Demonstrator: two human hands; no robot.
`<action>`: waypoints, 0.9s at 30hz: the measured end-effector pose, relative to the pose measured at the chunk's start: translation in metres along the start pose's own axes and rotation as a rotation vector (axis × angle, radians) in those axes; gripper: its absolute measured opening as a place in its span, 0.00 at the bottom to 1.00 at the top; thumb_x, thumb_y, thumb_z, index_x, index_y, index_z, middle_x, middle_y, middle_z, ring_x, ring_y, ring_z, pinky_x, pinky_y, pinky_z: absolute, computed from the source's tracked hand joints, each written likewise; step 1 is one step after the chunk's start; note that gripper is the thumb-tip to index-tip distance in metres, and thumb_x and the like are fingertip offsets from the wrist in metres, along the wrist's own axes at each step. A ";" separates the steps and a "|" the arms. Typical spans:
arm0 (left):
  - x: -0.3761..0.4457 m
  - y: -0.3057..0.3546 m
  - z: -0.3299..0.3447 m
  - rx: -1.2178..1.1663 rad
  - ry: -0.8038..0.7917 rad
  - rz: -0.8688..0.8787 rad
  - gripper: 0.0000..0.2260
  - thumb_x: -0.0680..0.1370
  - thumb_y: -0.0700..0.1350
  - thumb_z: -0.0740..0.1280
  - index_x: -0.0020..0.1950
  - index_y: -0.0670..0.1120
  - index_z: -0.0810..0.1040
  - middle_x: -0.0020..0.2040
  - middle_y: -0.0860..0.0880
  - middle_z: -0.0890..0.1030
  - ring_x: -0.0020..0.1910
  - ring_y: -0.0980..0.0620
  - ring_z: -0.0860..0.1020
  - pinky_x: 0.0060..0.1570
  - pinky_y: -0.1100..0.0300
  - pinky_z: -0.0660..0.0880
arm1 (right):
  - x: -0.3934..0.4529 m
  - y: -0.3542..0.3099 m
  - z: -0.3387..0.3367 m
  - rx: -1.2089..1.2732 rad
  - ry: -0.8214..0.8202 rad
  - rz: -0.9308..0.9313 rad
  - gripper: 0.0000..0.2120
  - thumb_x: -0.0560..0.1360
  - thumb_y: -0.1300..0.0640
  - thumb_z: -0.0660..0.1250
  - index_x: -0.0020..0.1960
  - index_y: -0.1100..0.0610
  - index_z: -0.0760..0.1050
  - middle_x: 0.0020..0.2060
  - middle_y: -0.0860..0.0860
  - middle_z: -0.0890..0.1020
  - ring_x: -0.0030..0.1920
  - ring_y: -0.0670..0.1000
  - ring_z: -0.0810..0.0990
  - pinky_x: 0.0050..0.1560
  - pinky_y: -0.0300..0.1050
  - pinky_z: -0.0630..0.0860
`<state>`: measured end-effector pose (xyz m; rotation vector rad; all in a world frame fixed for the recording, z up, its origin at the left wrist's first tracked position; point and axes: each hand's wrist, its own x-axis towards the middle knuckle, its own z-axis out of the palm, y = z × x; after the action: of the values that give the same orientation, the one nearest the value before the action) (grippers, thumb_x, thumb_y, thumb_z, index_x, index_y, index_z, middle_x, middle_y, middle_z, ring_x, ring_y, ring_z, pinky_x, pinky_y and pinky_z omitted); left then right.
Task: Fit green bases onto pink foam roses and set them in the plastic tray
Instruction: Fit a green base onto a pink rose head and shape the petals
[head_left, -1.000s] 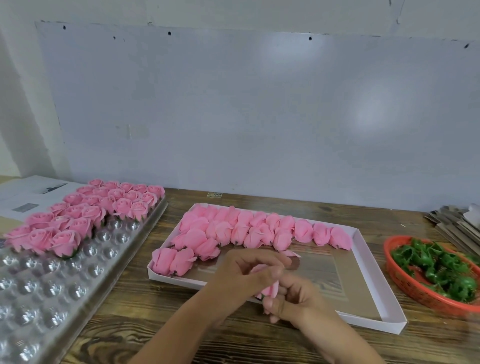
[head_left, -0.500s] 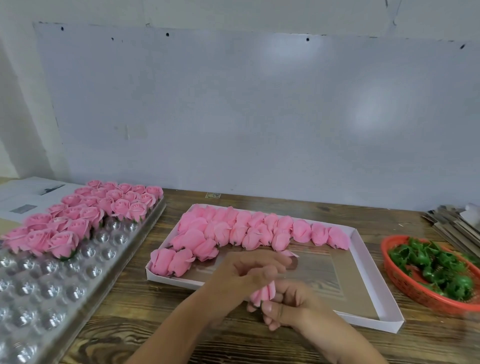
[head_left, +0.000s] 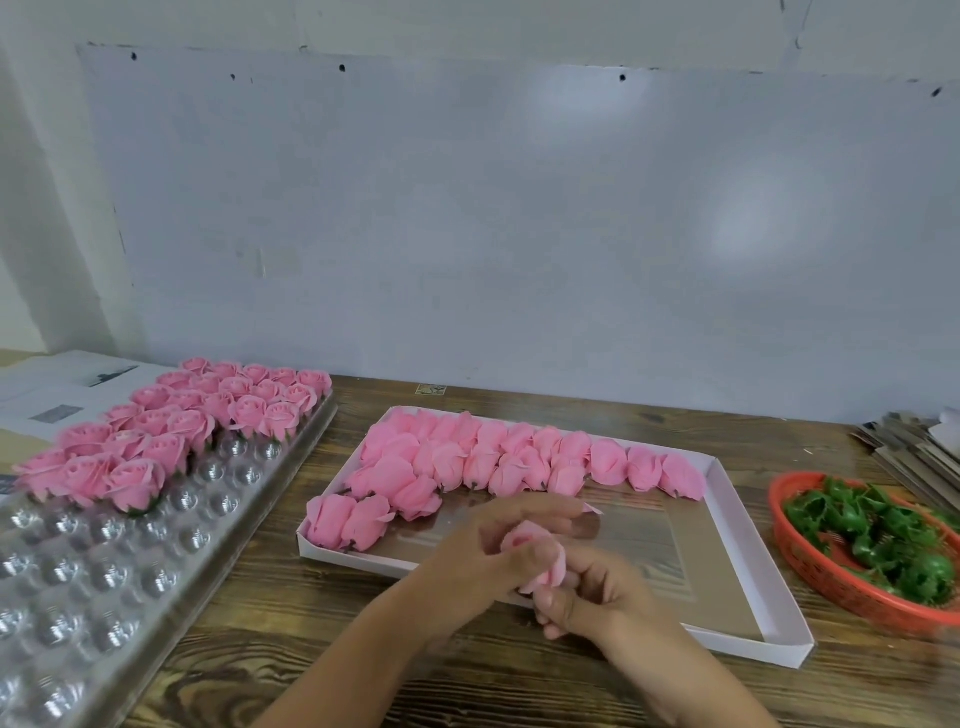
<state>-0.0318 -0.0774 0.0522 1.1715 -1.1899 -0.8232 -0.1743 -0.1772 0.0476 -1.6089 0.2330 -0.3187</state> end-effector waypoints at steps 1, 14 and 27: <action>0.000 0.000 0.001 -0.017 0.026 0.020 0.20 0.73 0.67 0.71 0.57 0.56 0.85 0.58 0.43 0.83 0.56 0.48 0.80 0.54 0.60 0.78 | 0.000 -0.001 0.001 -0.005 -0.010 0.004 0.11 0.74 0.56 0.68 0.54 0.48 0.83 0.39 0.45 0.81 0.40 0.43 0.76 0.42 0.38 0.76; 0.001 -0.012 0.000 0.028 -0.092 -0.124 0.26 0.69 0.52 0.82 0.65 0.59 0.78 0.47 0.49 0.84 0.44 0.52 0.81 0.51 0.56 0.78 | 0.000 0.002 0.005 0.033 0.052 -0.044 0.14 0.65 0.60 0.71 0.48 0.50 0.85 0.39 0.50 0.86 0.38 0.42 0.81 0.39 0.36 0.77; 0.001 -0.012 0.004 0.001 -0.078 -0.027 0.09 0.76 0.52 0.75 0.54 0.51 0.85 0.47 0.42 0.84 0.35 0.54 0.80 0.37 0.61 0.77 | 0.001 0.007 0.003 0.067 0.038 0.044 0.12 0.67 0.61 0.70 0.47 0.50 0.86 0.33 0.52 0.82 0.37 0.48 0.80 0.39 0.39 0.78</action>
<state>-0.0343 -0.0818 0.0410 1.1680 -1.2409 -0.8960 -0.1721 -0.1753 0.0406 -1.5307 0.2840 -0.3203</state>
